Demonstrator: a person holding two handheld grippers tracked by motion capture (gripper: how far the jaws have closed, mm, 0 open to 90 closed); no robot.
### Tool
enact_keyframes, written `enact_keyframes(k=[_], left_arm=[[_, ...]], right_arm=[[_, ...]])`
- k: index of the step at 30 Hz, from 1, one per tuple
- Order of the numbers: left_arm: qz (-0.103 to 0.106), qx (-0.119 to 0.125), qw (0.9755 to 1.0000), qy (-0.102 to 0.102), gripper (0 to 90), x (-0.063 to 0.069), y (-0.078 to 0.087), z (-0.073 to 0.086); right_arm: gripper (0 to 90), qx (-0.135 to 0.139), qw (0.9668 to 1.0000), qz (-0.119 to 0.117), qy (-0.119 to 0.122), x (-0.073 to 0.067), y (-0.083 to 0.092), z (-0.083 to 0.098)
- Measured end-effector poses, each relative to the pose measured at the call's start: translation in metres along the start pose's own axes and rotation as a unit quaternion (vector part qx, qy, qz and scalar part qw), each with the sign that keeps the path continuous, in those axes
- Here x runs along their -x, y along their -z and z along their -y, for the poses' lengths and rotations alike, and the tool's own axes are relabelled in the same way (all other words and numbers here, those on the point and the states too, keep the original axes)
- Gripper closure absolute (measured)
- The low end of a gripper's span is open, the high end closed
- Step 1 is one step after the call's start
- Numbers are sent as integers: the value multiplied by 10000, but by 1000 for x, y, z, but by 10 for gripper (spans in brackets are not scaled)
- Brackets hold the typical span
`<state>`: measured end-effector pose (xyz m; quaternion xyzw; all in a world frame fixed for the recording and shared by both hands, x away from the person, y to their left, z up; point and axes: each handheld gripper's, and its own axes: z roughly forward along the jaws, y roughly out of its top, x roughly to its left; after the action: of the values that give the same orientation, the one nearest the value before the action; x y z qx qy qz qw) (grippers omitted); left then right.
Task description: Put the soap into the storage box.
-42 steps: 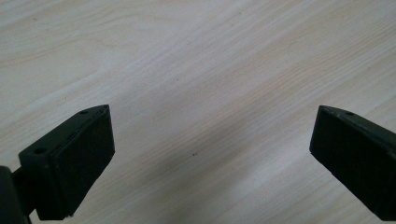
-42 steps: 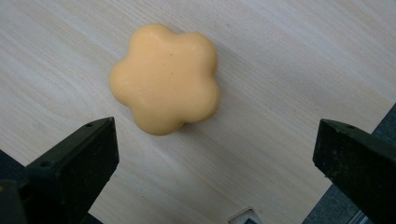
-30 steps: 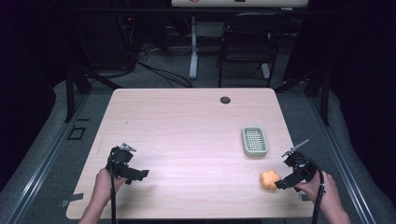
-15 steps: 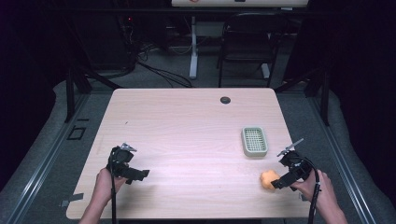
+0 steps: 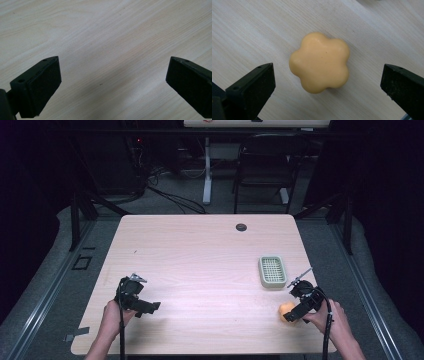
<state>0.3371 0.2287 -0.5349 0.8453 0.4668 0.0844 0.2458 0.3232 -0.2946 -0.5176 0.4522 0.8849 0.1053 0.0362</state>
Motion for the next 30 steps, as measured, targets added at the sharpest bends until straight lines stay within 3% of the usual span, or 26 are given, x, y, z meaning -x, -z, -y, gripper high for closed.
enact_keyframes(k=[5, 6, 8, 12, 14, 20, 23, 25, 26, 27, 30], left_arm=[[8, -3, 10000, -18, 0, 0, 0, 0], [21, -21, 10000, -27, 0, 0, 0, 0], [19, -22, 10000, -27, 0, 0, 0, 0], [13, -24, 10000, -17, 0, 0, 0, 0], [23, -29, 10000, -29, 0, 0, 0, 0], [39, -50, 10000, -34, 0, 0, 0, 0], [32, -48, 10000, -41, 0, 1, -1, 0], [35, -53, 10000, -40, 0, 1, -1, 0], [31, -54, 10000, -43, 0, 1, -1, 0], [31, -55, 10000, -44, 0, 1, -1, 0], [36, -64, 10000, -39, 0, 0, -1, 0]], right_arm=[[0, -196, 9997, 16, 145, 0, -4, -6], [0, -57, 10000, 1, 23, -2, -7, -5], [0, -355, 9991, 24, 212, -1, -7, -9], [70, -223, 9997, 40, 89, -5, -14, -10], [144, -427, 9988, 61, 222, -5, -15, -12], [178, -439, 9989, 62, 148, -6, -20, -11], [194, -579, 9979, 99, 260, -5, -20, -13], [213, -556, 9981, 96, 227, -6, -23, -14], [236, -394, 9992, 50, 87, -9, -29, -13], [250, -546, 9983, 62, 190, -8, -28, -15], [252, -607, 9979, 92, 222, -9, -30, -16]])
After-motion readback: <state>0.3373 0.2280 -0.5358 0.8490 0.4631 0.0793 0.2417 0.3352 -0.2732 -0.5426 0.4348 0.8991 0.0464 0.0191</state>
